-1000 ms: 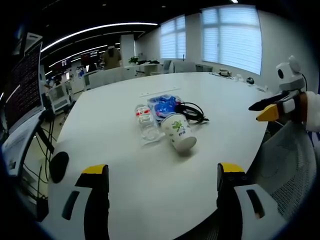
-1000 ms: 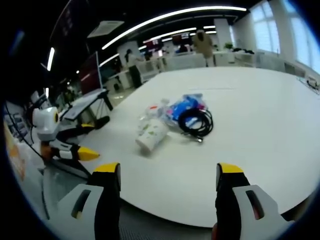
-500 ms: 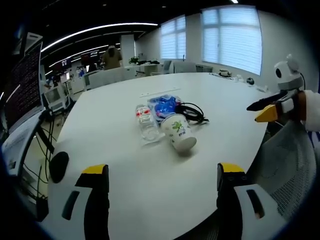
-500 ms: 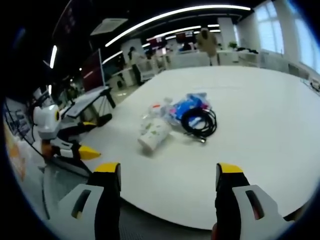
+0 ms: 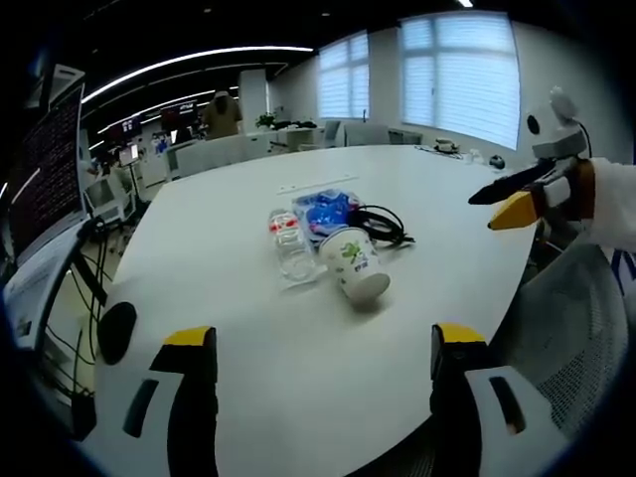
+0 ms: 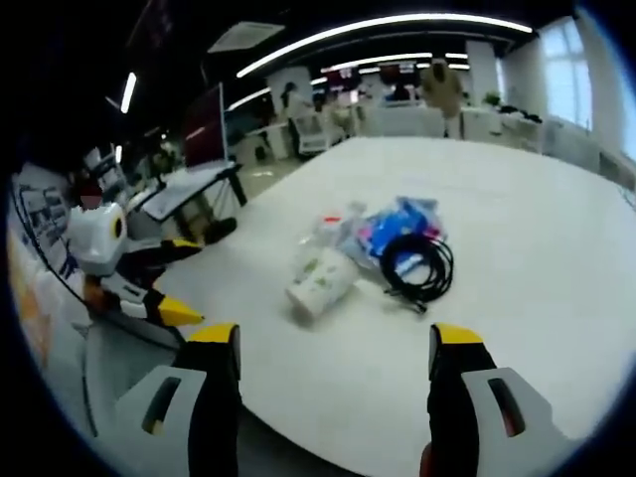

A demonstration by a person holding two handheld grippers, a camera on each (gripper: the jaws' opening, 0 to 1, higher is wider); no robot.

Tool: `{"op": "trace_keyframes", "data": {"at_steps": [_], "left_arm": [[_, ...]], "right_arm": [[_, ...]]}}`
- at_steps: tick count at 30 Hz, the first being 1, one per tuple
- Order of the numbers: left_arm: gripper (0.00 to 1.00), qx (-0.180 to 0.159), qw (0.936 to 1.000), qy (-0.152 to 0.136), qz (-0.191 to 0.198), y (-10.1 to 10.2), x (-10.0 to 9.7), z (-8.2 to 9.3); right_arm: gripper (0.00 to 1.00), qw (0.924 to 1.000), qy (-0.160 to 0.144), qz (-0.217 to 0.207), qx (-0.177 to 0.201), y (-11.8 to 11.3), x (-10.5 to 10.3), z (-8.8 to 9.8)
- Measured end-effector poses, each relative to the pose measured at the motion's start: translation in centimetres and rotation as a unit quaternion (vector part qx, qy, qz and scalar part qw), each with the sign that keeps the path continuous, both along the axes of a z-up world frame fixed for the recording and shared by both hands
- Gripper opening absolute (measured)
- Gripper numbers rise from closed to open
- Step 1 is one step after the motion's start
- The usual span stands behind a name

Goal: Arrange the tabletop items into an orderly group along one side of the table until the central work area is clear of visible clutter.

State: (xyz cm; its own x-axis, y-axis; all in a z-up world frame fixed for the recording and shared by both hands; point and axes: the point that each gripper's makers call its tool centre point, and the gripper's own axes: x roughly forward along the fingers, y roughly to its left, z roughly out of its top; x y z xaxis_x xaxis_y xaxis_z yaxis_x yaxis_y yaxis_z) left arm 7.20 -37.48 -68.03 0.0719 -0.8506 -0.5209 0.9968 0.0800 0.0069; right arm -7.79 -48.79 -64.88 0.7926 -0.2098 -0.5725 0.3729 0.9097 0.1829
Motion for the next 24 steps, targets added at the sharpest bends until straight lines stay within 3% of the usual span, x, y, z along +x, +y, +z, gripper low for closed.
{"op": "trace_keyframes", "data": {"at_steps": [16,24], "left_arm": [[0.89,0.002,1.0000,0.001,0.000,0.1,0.1,0.0],[0.89,0.003,1.0000,0.001,-0.001,0.1,0.1,-0.1]], "right_arm": [[0.75,0.9935,0.045,0.102,-0.023,0.1,4.9,0.1],[0.72,0.9774,0.103,0.178,-0.049,0.0,6.9,-1.1]]}}
